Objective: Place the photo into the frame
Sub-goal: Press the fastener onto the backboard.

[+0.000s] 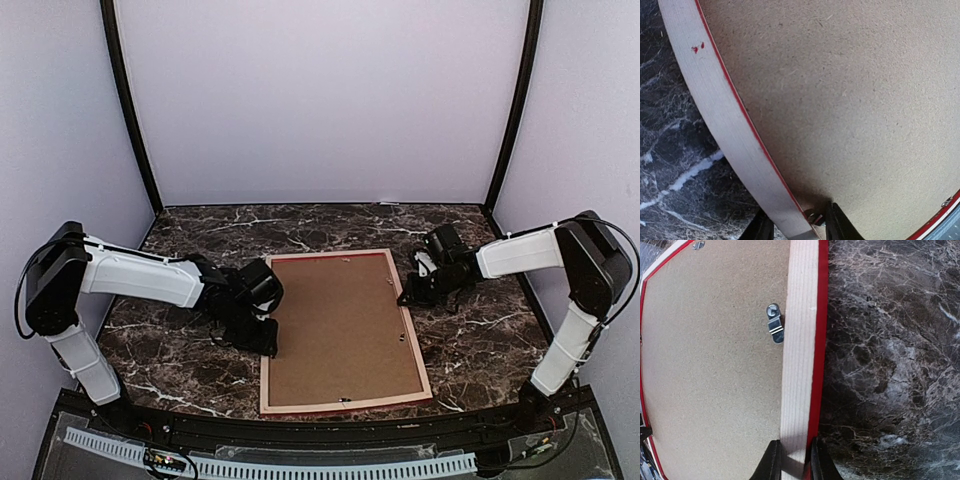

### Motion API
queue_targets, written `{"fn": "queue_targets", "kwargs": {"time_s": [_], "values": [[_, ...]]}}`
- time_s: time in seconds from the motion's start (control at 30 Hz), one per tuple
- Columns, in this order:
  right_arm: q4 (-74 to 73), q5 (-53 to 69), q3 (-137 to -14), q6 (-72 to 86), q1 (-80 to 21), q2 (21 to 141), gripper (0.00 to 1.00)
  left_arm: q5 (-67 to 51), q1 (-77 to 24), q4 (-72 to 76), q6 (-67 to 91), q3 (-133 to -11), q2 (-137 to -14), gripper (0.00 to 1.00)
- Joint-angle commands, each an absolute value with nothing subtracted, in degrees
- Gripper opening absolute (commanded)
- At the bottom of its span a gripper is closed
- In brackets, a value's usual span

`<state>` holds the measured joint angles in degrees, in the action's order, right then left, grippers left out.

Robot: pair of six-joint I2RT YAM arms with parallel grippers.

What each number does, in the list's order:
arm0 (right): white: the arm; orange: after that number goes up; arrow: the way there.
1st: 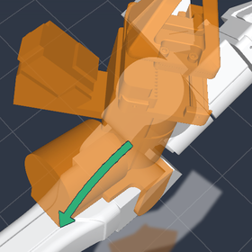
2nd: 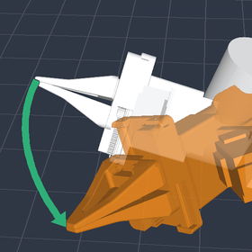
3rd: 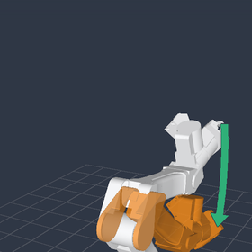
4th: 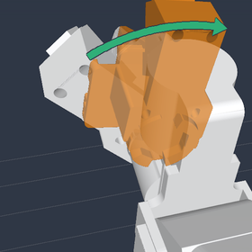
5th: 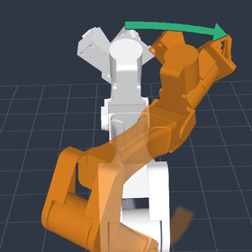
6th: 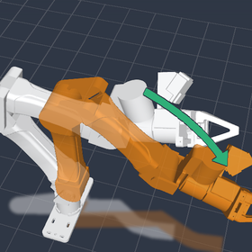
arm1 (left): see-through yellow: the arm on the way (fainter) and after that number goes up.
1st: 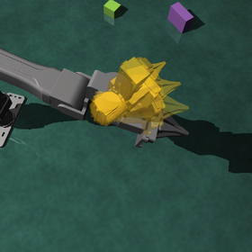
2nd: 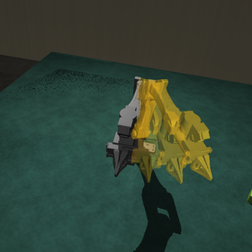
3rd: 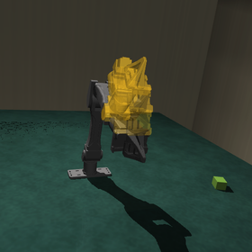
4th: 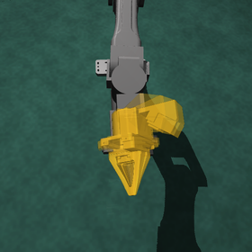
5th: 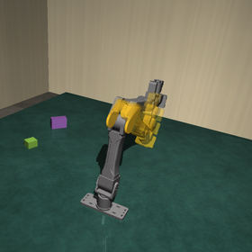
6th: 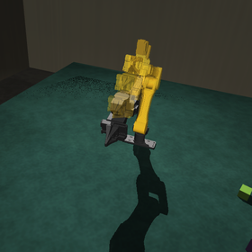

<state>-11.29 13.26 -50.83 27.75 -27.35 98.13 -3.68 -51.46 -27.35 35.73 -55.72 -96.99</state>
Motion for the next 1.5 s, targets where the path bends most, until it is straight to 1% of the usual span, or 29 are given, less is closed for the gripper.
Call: {"fn": "queue_targets", "kwargs": {"time_s": [0.0,0.3,0.37,0.43,0.5,0.6,0.8,0.9,1.0,1.23,1.47], "values": [[-14.36,11.04,-48.16,27.72,-26.62,100.61,0.00,-5.50,-51.52,-25.38,35.93,-52.82,-99.37,0.36],[-14.51,11.02,-48.00,27.62,-26.59,100.21,0.00,-7.86,-51.10,-27.72,35.82,-51.09,-99.17,0.36],[-14.35,11.22,-47.99,27.60,-26.61,100.24,0.00,-8.39,-50.54,-27.89,35.85,-50.62,-99.17,0.38],[-14.28,11.31,-47.95,27.55,-26.63,100.20,0.00,-8.64,-49.50,-27.61,36.25,-49.80,-98.70,0.44],[-14.40,11.32,-47.90,27.46,-26.63,100.21,0.00,-8.84,-48.84,-27.11,36.51,-49.05,-98.03,0.47],[-14.37,11.34,-47.90,27.35,-26.62,100.26,0.00,-9.71,-48.01,-25.87,36.76,-47.90,-96.88,0.48],[-14.23,11.59,-47.82,27.29,-26.63,100.60,0.00,-11.80,-46.63,-23.92,37.00,-46.32,-95.48,0.46],[-14.15,11.69,-47.81,27.16,-26.63,100.60,0.00,-11.47,-46.09,-23.76,37.12,-45.96,-94.56,0.42],[-14.21,11.72,-47.81,27.13,-26.63,100.55,0.00,-10.60,-45.95,-24.44,36.76,-46.01,-94.48,0.40],[-14.36,11.70,-47.99,26.99,-26.62,100.43,0.00,-9.29,-45.97,-26.07,35.39,-46.19,-96.37,0.39],[-14.50,11.82,-48.16,27.03,-26.63,100.62,0.00,-8.28,-45.97,-27.61,34.73,-46.05,-98.22,0.35]]}}
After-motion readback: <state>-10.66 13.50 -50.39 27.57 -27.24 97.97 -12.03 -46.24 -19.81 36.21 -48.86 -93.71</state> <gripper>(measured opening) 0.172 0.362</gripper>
